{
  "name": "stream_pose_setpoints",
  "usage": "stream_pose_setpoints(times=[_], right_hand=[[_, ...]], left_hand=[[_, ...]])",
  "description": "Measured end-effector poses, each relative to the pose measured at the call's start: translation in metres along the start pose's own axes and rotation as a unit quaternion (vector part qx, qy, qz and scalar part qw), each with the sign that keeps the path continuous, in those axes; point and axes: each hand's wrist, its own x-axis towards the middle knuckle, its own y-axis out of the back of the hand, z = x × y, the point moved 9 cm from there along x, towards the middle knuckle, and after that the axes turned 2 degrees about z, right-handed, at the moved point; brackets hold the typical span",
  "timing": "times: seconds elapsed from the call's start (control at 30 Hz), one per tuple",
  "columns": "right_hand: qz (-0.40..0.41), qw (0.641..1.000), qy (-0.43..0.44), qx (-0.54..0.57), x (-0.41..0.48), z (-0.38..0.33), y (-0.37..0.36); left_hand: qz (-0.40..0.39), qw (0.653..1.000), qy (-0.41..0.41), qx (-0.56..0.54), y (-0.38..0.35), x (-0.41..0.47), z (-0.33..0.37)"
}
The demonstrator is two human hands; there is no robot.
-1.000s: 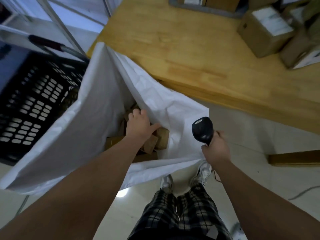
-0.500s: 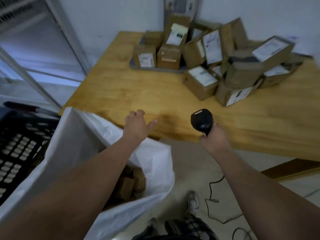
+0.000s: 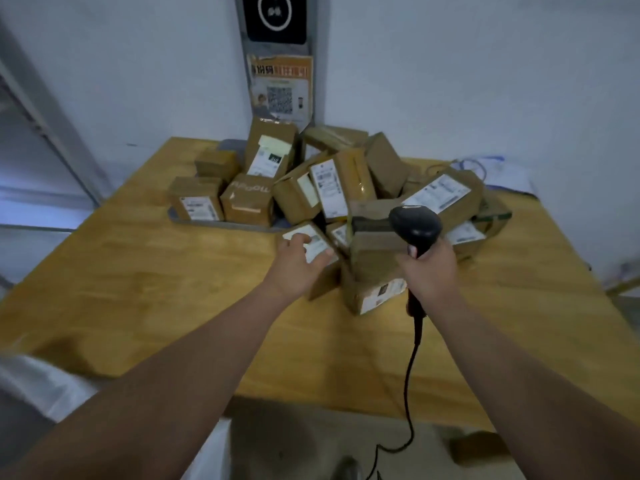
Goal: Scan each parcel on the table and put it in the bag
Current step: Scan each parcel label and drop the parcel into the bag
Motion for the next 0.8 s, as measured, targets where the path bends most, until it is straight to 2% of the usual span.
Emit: stream_pose_setpoints(times=[0.13,0.3,0.4,0.5,0.57,0.73,0.8], right_hand=[[-0.017,0.987,-0.097,0.123,0.043,0.021,0.014],[-0.124,0.946,-0.191,0.230,0.049,0.050,-0.006],[-0.164,0.927,-0.199,0.272,0.046,0.053,-0.021],[-0.158,0.897,-0.215,0.353,0.047,0.048,-0.030],[-0.150,0.884,-0.204,0.393,0.049,0.040,-0.034],[-0.126,0.913,-0.104,0.375,0.037,-0.001,-0.049],[-0.129,0.920,-0.089,0.359,0.026,-0.013,-0.064]], left_hand=[[-0.010,0.999,0.009,-0.032,-0.033,0.030,0.040],[-0.048,0.992,0.044,-0.109,-0.068,0.042,0.045],[-0.041,0.980,0.076,-0.181,-0.067,0.042,0.037],[-0.020,0.954,0.114,-0.277,-0.059,0.039,0.022],[-0.006,0.936,0.118,-0.332,-0.052,0.036,0.012],[0.061,0.935,0.049,-0.347,-0.008,0.024,0.003],[0.047,0.927,0.057,-0.367,0.009,0.017,0.000]])
